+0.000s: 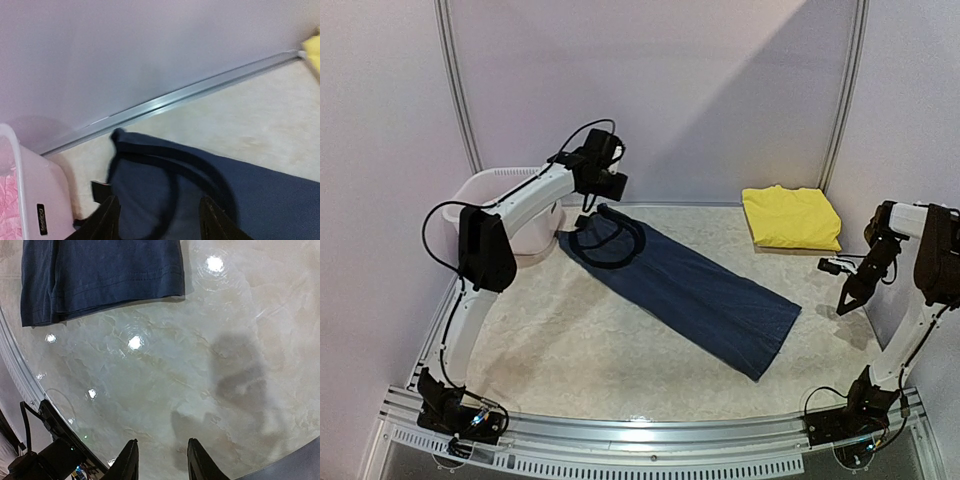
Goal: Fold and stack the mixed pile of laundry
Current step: Rotate the rectangle-folded tank top at the center of the board.
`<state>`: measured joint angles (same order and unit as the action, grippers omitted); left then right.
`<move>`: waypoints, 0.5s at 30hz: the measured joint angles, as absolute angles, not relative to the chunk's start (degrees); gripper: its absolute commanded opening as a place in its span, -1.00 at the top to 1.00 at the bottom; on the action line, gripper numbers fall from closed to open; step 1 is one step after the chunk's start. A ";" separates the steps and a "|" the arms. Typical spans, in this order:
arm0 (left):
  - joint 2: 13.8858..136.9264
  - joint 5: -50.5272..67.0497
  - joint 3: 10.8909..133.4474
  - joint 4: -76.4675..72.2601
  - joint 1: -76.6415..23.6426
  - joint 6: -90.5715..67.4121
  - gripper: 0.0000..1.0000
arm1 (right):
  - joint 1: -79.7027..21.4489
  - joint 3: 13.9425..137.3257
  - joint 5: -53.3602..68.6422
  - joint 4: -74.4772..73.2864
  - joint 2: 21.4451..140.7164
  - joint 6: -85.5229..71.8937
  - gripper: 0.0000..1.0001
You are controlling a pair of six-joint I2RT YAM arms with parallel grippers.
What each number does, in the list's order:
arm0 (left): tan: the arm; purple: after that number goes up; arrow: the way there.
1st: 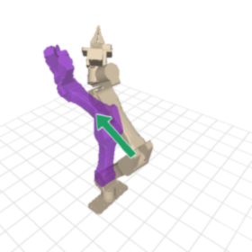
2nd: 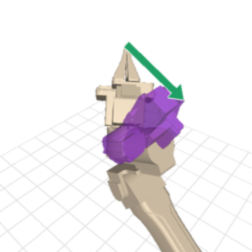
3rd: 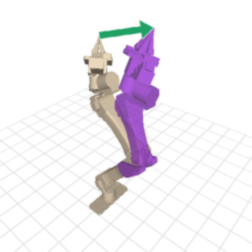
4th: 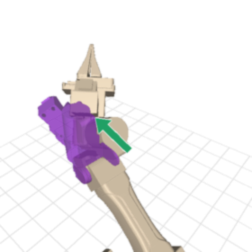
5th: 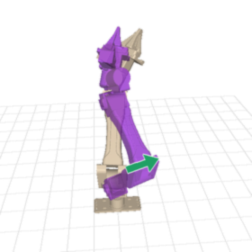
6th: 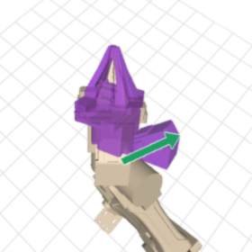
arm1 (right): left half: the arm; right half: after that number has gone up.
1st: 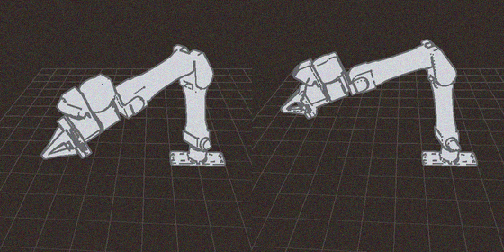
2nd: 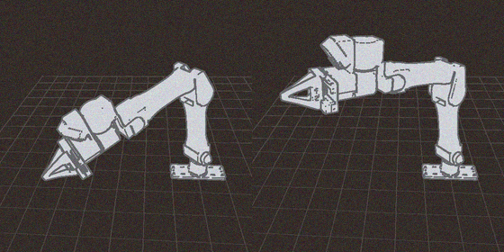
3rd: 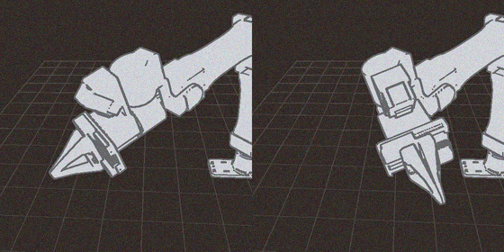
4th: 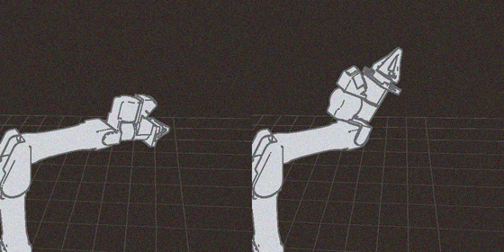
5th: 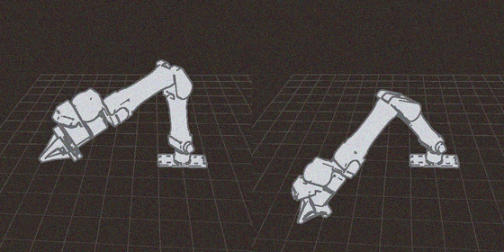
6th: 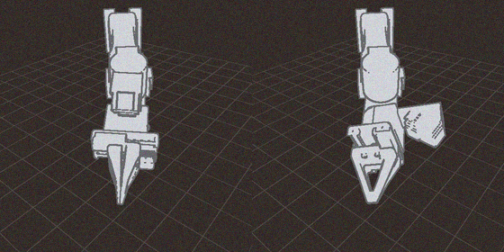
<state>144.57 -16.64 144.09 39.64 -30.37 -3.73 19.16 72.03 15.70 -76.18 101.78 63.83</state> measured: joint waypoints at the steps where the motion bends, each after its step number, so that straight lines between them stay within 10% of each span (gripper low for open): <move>1: 140.25 -16.53 140.00 38.48 -33.67 -2.31 -0.06 | 19.11 72.05 15.97 -76.20 101.51 63.70 0.32; 15: 136.90 2.11 130.21 45.87 -73.97 6.04 0.01 | 19.14 74.48 19.94 -76.51 100.47 62.15 0.30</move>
